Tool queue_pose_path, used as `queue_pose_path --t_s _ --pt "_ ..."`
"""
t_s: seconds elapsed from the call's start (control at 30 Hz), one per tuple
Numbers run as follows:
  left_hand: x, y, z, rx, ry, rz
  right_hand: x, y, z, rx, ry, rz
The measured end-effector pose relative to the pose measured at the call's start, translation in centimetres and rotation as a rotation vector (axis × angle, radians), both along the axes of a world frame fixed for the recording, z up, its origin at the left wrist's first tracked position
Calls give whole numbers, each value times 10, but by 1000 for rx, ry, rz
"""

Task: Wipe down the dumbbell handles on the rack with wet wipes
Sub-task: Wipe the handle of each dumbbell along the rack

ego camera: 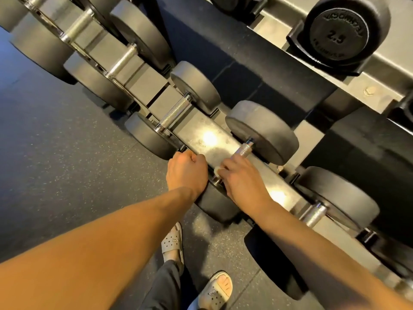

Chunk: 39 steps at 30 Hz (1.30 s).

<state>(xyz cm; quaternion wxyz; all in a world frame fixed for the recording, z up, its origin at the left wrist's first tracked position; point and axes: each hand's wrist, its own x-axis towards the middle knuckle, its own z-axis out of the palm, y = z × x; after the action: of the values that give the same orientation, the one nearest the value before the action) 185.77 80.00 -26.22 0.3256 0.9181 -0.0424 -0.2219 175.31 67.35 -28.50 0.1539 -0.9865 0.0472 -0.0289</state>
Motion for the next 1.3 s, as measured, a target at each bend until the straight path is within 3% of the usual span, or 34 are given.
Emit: queue_pose_path --t_s 0.07,0.17,0.3,0.4,0.47,0.6,0.67,0.8,0.93,1.0,1.17,1.23,1.3 --pt "0 -1 2 5 1 4 -5 3 0 167 7 -29" --pt "1 -1 2 34 5 -1 -7 -9 2 187 18 -108" --pt "2 -1 -2 33 -8 -10 -8 0 1 501 -241 -710" --pt "1 -1 -2 31 -21 -14 -2 28 -1 958 -200 -1043" --pt "1 -1 -1 34 -32 -11 -5 38 -3 1133 -82 -1071" --pt "2 -1 0 39 -44 -17 -8 25 0 1165 72 -971" --pt "2 -1 1 30 -42 -14 -3 9 -1 1211 -36 -1117" --pt "2 0 -1 24 -45 -24 11 1 -7 1567 -299 -1493" --pt "3 -1 -2 19 -40 -19 7 22 -16 1490 53 -1391" --pt "2 0 -1 16 -41 -25 4 14 -17 1498 111 -1400" --pt "2 1 -3 8 -35 -23 18 -27 -6 1992 -499 -1748" --pt "2 1 -5 7 -38 -24 27 -24 0 2041 -578 -1721" --pt "2 1 -6 6 -34 -25 34 -12 5 1997 -524 -1570"
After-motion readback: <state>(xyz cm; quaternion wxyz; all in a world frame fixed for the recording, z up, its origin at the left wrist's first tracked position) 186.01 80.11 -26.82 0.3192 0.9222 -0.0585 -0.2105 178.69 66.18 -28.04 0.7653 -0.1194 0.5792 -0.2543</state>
